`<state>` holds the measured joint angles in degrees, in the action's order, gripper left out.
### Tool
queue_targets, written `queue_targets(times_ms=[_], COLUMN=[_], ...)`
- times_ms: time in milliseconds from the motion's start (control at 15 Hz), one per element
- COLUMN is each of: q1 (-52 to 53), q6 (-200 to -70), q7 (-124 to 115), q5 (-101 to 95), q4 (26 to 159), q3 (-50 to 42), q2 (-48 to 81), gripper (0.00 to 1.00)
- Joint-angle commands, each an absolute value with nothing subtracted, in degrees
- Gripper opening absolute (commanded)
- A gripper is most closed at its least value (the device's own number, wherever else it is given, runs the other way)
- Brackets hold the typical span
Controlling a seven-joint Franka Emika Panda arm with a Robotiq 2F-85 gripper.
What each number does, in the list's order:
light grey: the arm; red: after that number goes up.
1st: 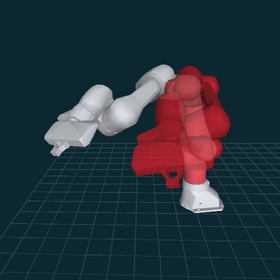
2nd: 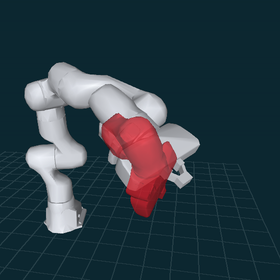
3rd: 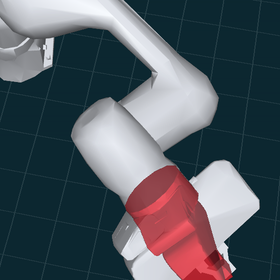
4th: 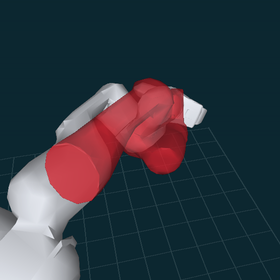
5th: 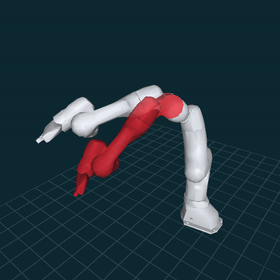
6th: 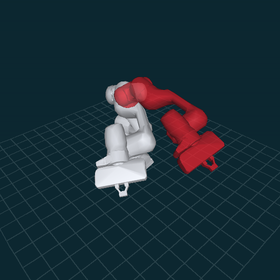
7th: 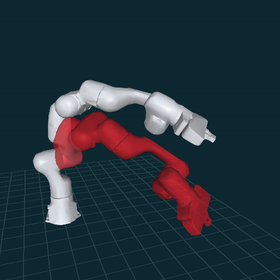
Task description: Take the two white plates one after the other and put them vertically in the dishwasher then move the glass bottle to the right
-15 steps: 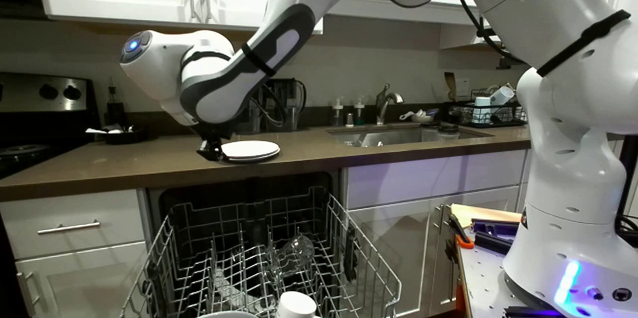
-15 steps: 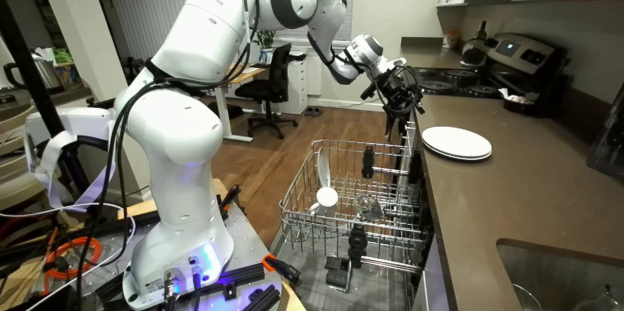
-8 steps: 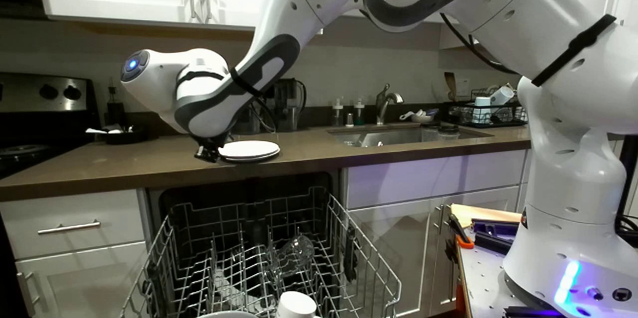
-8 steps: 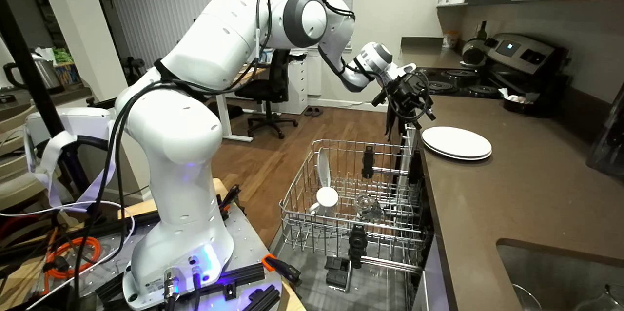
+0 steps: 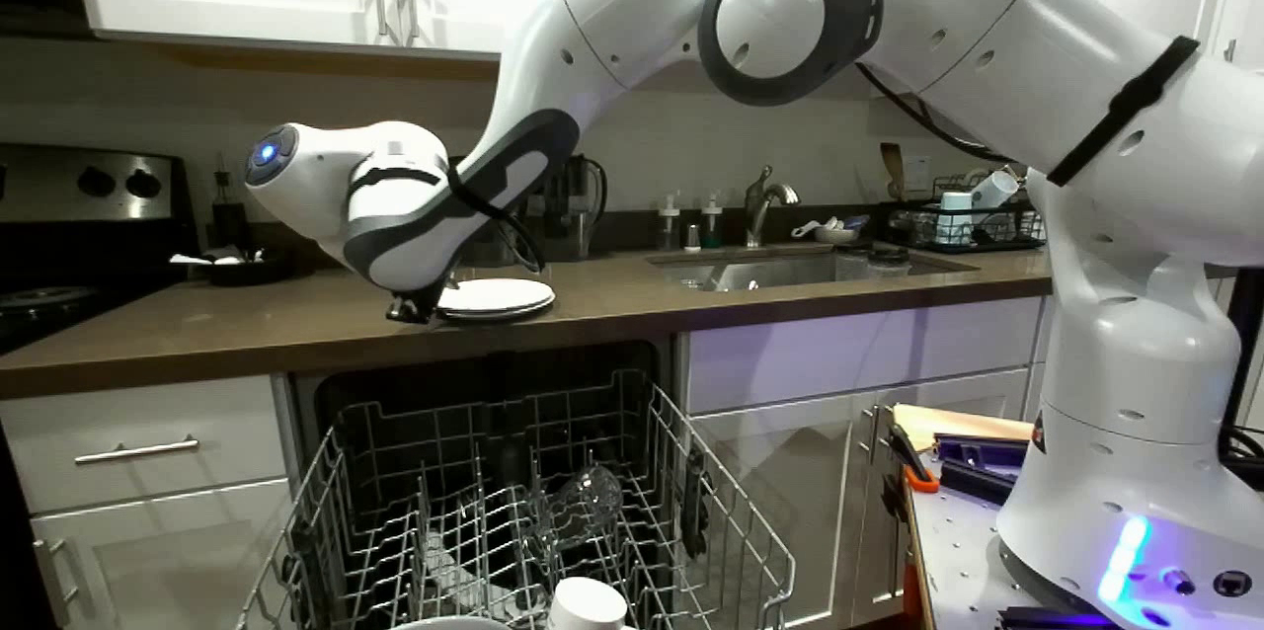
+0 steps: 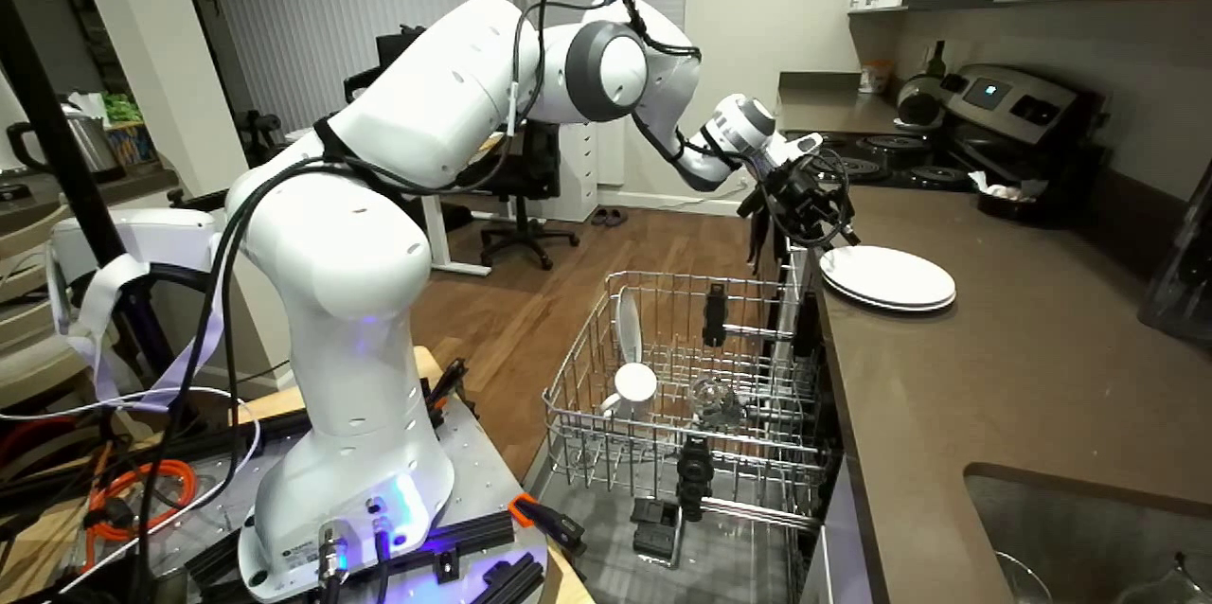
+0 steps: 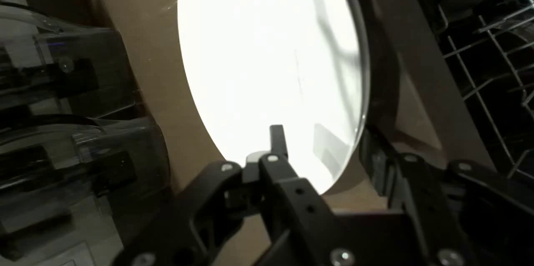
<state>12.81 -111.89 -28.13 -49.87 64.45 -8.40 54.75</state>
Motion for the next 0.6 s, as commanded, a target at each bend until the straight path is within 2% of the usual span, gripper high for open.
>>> queue_targets(times_ms=[0,133,200,267,533], q1=[12.3,12.3,12.3,12.4,12.6], q6=[-110.0,-110.0,-110.0,-110.0,-109.6], q7=[-27.1,-27.0,-27.0,-27.0,-27.0], q5=[-48.3,-48.0,-47.9,-47.9,-47.7], q4=[59.6,58.8,58.5,58.2,57.7], q3=[-8.7,-8.8,-8.8,-8.9,-9.0], q2=[57.7,58.4,58.7,58.9,59.1], gripper=[0.22,0.17,0.08,0.05,0.07])
